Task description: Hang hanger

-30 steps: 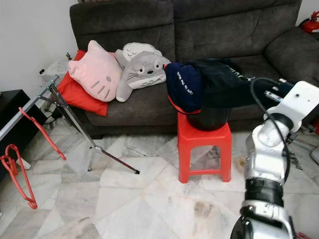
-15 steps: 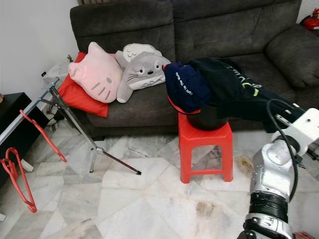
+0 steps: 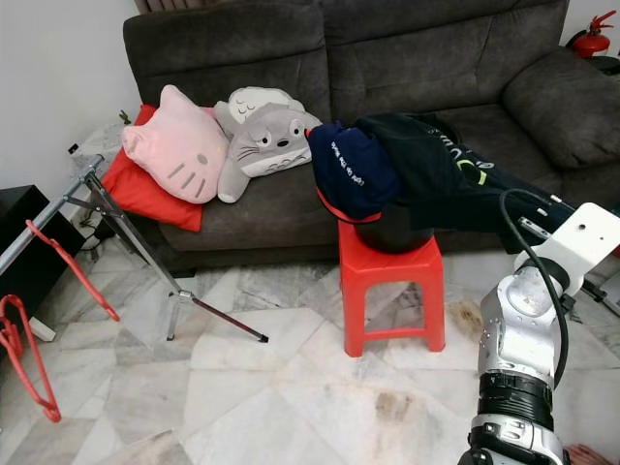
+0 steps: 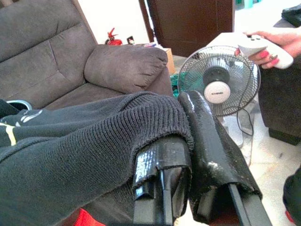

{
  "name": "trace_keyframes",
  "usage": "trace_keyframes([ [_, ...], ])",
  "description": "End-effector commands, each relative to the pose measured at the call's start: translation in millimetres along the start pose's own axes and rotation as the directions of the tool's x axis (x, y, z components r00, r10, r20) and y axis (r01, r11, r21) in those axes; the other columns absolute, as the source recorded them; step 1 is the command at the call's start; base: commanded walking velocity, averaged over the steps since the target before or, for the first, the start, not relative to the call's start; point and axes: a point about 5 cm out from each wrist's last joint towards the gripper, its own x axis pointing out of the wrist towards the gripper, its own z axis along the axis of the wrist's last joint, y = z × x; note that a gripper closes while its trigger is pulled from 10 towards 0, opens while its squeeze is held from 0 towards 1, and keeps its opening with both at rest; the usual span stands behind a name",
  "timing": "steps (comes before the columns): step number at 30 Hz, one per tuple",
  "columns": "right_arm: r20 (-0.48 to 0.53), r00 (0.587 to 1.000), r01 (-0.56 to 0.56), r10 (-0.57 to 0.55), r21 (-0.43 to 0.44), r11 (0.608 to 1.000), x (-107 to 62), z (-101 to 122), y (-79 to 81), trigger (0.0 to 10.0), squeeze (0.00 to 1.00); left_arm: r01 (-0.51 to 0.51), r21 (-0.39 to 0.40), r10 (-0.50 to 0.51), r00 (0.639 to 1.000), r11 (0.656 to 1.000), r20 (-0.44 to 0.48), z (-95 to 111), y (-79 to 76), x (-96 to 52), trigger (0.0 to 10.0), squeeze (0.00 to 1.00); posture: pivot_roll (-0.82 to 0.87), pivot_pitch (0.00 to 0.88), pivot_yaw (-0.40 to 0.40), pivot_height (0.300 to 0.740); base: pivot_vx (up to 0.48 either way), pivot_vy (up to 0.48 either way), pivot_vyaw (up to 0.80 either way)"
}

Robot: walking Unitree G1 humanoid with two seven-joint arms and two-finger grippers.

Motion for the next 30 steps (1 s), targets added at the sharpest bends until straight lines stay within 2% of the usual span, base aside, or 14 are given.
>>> trace_keyframes([
  [1, 0.020, 1.000, -0.006, 0.006, 0.007, 1.000, -1.9, 6.1, 3.9, 10.0, 0.00, -0.024, 0.025, 0.024, 1.000, 0.999, -0.011, -1.5, 9.0, -0.7, 10.0, 0.00, -0.20, 0.000, 0.181, 0.740, 0.000, -0.270, 0.00],
  [11, 0.017, 1.000, -0.020, 0.021, -0.023, 1.000, -5.0, 3.9, 7.4, 10.0, 0.00, -0.024, 0.023, 0.024, 1.000, 0.999, -0.009, -0.6, 9.5, -0.5, 10.0, 0.00, -0.20, 0.000, 0.184, 0.740, 0.000, -0.272, 0.00],
  [15, 0.017, 0.997, -0.071, 0.073, -0.110, 0.991, -7.8, -1.4, 11.4, 10.0, 0.00, -0.027, 0.019, 0.027, 1.000, 0.999, -0.007, 0.0, 10.4, -0.4, 10.0, 0.00, -0.19, 0.000, 0.181, 0.740, 0.000, -0.268, 0.00],
  [30, 0.034, 0.989, -0.131, 0.142, -0.220, 0.967, -13.3, -2.5, 17.6, 10.0, 0.00, -0.023, 0.016, 0.023, 1.000, 1.000, -0.006, 0.4, 10.4, -0.3, 10.0, 0.00, -0.20, 0.000, 0.177, 0.740, 0.000, -0.271, 0.00],
])
